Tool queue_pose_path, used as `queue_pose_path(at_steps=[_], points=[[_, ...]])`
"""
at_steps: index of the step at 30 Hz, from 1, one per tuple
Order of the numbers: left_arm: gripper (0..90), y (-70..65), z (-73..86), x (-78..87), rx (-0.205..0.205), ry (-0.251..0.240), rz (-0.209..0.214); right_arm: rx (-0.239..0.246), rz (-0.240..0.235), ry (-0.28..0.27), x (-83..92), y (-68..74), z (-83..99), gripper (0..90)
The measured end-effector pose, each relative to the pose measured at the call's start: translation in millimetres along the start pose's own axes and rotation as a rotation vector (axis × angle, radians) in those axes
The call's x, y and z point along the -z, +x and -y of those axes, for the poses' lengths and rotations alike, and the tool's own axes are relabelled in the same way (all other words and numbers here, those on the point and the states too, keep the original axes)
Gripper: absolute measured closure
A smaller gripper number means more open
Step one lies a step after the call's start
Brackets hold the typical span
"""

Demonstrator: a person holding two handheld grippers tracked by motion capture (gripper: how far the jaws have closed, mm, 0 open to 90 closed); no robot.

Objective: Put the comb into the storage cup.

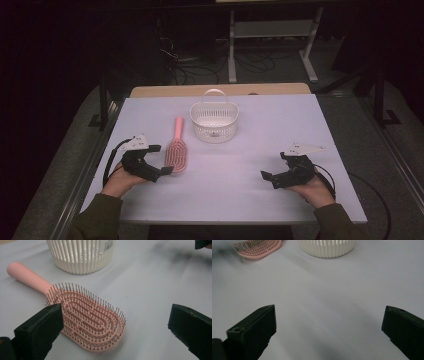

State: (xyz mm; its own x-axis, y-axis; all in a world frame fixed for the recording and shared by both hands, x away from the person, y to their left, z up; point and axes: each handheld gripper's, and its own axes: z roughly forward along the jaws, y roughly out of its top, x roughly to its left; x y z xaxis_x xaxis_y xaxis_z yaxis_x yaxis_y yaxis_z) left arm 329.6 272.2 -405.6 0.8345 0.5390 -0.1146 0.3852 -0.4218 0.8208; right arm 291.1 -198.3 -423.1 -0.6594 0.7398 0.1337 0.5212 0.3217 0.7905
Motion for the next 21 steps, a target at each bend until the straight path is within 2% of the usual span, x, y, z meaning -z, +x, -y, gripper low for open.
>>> queue_pose_path(at_steps=[12,21], points=[[0.1,4.5,-14.8,-7.7,-0.021,-0.012,0.018,-0.005,-0.002,-0.008,-0.3,-0.9,-0.4,0.0],[0.0,7.6,-18.1,-14.8,-0.025,-0.002,0.022,-0.004,-0.007,-0.013,-0.7,-0.4,-1.1,0.0]])
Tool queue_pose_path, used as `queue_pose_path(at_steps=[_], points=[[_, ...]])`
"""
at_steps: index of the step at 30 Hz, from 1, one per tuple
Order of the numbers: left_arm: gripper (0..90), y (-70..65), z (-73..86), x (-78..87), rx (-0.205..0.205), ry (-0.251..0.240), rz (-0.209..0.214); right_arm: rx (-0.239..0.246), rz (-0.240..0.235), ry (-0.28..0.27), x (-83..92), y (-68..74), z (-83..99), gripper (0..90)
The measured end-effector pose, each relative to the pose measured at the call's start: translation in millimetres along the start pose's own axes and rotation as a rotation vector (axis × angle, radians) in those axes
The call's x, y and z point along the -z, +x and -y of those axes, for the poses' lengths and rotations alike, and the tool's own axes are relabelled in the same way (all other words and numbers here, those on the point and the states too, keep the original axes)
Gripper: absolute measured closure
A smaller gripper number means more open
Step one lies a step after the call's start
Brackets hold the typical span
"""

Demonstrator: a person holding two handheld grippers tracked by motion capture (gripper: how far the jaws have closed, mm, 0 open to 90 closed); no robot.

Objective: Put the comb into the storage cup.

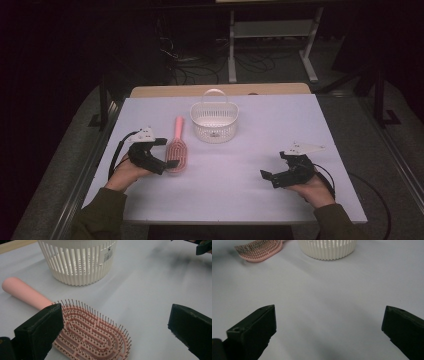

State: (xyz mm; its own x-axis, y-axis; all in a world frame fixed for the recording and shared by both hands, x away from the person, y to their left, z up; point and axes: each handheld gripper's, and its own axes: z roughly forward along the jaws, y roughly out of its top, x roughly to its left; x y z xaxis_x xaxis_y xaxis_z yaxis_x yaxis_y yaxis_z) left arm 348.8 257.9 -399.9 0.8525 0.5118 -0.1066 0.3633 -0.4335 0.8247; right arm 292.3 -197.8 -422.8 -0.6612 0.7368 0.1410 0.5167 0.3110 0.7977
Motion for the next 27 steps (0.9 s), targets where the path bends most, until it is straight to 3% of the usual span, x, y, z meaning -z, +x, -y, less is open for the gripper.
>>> queue_pose_path(at_steps=[14,27], points=[[0.3,9.8,-8.5,-2.9,0.017,-0.032,0.0,0.005,-0.007,-0.002,0.9,1.4,0.2,0.0],[0.4,16.1,-21.8,-9.1,0.001,-0.027,0.0,0.009,-0.011,0.0,1.5,1.9,0.5,0.0]])
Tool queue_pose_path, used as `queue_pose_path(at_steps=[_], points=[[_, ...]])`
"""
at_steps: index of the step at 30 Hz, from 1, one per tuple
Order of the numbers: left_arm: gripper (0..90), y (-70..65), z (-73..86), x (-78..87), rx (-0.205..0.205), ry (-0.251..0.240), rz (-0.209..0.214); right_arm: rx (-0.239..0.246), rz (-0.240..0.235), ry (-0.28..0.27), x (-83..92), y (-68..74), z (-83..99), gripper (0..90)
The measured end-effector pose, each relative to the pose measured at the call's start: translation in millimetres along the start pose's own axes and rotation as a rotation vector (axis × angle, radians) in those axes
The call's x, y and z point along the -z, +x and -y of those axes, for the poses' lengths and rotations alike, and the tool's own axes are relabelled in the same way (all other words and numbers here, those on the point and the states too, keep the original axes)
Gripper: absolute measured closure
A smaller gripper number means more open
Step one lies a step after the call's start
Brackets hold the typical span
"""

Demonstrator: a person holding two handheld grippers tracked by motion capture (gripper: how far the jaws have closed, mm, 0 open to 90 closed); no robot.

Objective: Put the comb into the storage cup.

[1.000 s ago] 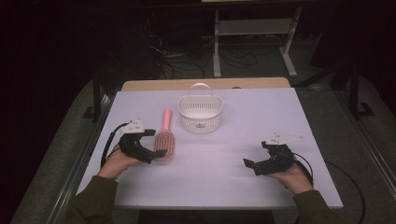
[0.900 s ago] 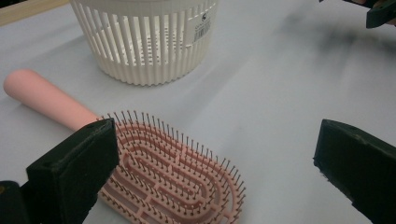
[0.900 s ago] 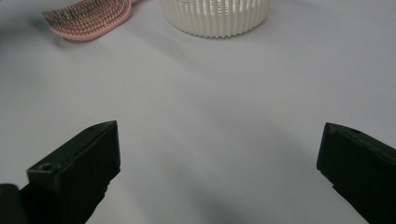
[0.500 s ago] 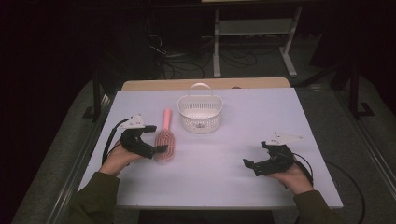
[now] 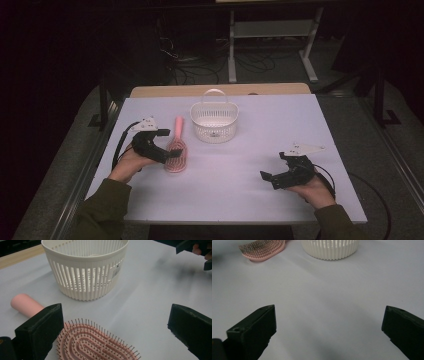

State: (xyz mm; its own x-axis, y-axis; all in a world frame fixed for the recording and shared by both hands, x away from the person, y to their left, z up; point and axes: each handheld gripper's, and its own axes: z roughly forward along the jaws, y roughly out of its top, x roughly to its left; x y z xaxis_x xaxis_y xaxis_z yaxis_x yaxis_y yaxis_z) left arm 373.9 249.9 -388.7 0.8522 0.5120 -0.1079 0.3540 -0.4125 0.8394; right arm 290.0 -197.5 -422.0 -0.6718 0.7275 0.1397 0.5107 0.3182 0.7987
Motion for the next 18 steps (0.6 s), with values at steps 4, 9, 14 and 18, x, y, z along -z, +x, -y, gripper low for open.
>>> queue_pose_path(at_steps=[4,9,14,18], points=[[1.4,1.8,-4.9,-1.6,-0.007,0.003,0.002,-0.003,0.001,-0.002,0.6,0.0,0.1,0.0],[1.9,4.2,-10.7,-3.0,-0.013,-0.002,-0.001,0.0,0.002,-0.001,1.2,-0.3,0.6,0.0],[4.5,6.6,-15.1,-4.4,-0.023,0.001,-0.006,0.001,0.001,-0.002,1.2,-0.3,0.6,0.0],[6.7,8.7,-17.8,-5.0,-0.031,0.005,-0.008,0.0,0.0,-0.001,1.1,0.0,0.6,0.0]])
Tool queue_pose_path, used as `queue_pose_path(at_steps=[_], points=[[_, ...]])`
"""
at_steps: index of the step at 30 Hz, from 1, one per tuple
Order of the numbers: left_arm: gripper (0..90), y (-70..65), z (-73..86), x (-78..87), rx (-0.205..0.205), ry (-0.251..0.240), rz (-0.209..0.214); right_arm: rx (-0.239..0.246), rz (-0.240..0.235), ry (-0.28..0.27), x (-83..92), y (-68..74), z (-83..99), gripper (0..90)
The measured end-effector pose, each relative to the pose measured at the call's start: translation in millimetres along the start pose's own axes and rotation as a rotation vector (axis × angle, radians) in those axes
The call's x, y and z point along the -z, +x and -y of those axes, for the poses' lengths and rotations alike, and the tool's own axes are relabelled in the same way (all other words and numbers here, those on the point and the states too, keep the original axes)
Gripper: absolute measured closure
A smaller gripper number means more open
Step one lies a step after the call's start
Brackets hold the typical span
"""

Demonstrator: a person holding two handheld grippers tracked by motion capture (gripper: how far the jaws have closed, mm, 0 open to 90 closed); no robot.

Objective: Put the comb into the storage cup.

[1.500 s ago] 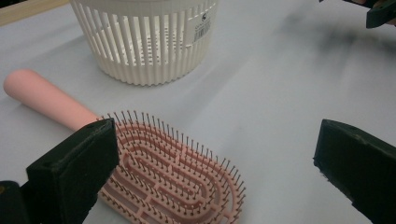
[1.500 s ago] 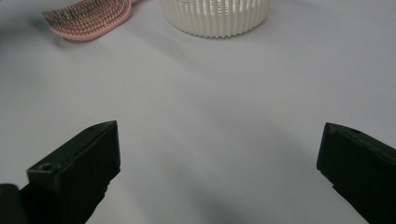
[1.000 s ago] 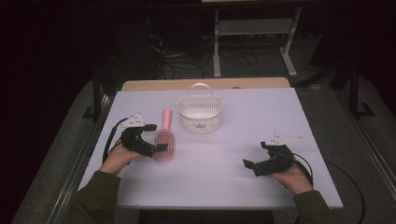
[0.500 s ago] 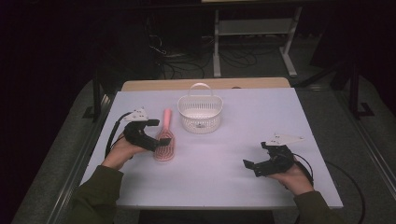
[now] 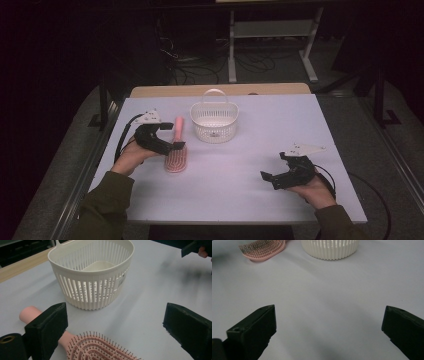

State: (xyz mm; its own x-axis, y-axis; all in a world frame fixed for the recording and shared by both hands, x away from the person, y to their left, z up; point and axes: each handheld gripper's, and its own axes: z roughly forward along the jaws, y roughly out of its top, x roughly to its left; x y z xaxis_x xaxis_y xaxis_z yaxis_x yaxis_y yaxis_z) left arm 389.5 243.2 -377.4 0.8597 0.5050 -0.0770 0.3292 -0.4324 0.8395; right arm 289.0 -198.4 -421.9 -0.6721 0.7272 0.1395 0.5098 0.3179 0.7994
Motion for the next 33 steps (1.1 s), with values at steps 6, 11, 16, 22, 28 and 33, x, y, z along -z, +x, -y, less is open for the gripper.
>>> queue_pose_path(at_steps=[6,11,16,22,28,33], points=[[10.7,3.4,-4.7,-0.5,-0.002,0.003,-0.007,-0.004,-0.002,-0.001,-0.2,-0.5,0.4,0.0],[15.2,5.1,-9.4,-2.0,-0.01,0.006,-0.015,-0.001,-0.004,0.001,-1.1,-0.7,0.1,0.0],[23.7,8.4,-11.7,-2.9,-0.013,0.008,-0.016,-0.002,-0.004,0.0,-0.7,0.1,0.2,0.0],[36.0,16.1,-13.4,-5.2,0.006,0.014,-0.034,-0.003,-0.008,0.0,-0.9,-0.4,0.6,0.0],[50.9,24.2,-15.1,-10.0,0.021,0.023,-0.045,-0.002,-0.009,0.0,-1.3,-0.4,0.4,0.0],[63.5,29.4,-17.1,-14.7,0.026,0.039,-0.048,-0.001,-0.01,0.0,-0.4,-0.1,0.7,0.0]])
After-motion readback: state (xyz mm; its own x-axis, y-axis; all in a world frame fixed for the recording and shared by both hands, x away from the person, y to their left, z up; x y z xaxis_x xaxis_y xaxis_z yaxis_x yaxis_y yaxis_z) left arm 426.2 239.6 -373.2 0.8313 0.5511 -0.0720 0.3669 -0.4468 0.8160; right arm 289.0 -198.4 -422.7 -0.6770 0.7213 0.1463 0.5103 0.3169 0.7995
